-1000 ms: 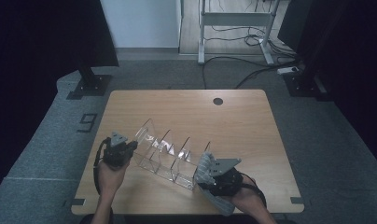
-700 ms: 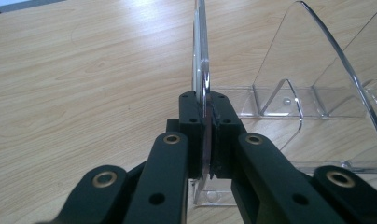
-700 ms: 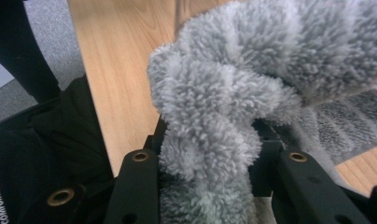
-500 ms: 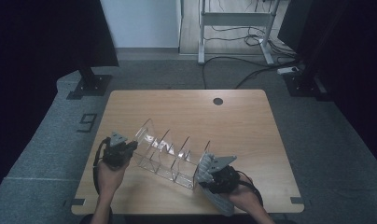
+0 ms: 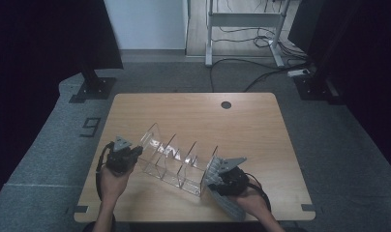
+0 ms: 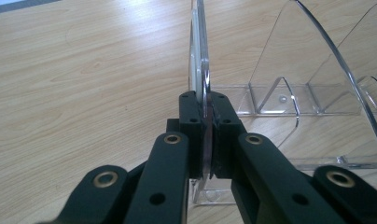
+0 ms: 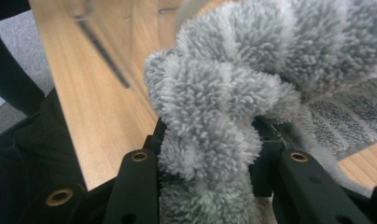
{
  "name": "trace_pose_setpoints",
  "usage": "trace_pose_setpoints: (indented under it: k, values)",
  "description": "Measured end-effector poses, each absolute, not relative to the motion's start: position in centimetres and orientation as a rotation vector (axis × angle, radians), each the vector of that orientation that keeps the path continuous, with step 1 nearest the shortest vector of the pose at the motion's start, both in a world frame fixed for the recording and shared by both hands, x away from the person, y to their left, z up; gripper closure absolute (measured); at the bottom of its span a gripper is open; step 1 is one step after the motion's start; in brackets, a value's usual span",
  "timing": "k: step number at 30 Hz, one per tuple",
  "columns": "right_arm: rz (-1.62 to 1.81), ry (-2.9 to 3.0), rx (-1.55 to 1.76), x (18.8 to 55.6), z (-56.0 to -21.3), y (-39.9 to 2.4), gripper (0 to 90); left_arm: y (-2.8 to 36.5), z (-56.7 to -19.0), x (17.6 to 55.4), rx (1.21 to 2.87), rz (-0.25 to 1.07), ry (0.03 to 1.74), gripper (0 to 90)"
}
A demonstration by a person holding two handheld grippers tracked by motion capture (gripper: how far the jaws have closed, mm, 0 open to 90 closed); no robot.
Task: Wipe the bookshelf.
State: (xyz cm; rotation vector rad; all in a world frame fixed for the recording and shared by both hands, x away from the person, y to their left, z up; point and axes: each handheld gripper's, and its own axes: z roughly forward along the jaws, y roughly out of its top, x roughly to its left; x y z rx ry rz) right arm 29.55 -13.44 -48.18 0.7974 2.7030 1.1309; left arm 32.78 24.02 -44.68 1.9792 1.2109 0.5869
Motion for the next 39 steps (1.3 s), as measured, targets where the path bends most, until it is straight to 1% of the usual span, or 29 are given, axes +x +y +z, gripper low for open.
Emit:
trace_pose_setpoints:
  k: [32, 39]
  values:
    - [1.006, 2.558, 1.033, 35.5, -48.6, -15.4, 62.4, 24.1, -44.7, 32.8, 1.978, 0.582, 1.206, 86.0]
    - [0.972, 2.547, 1.048, 36.3, -48.7, -15.4, 62.3, 24.0, -44.7, 32.8, 1.978, 0.585, 1.207, 85.7]
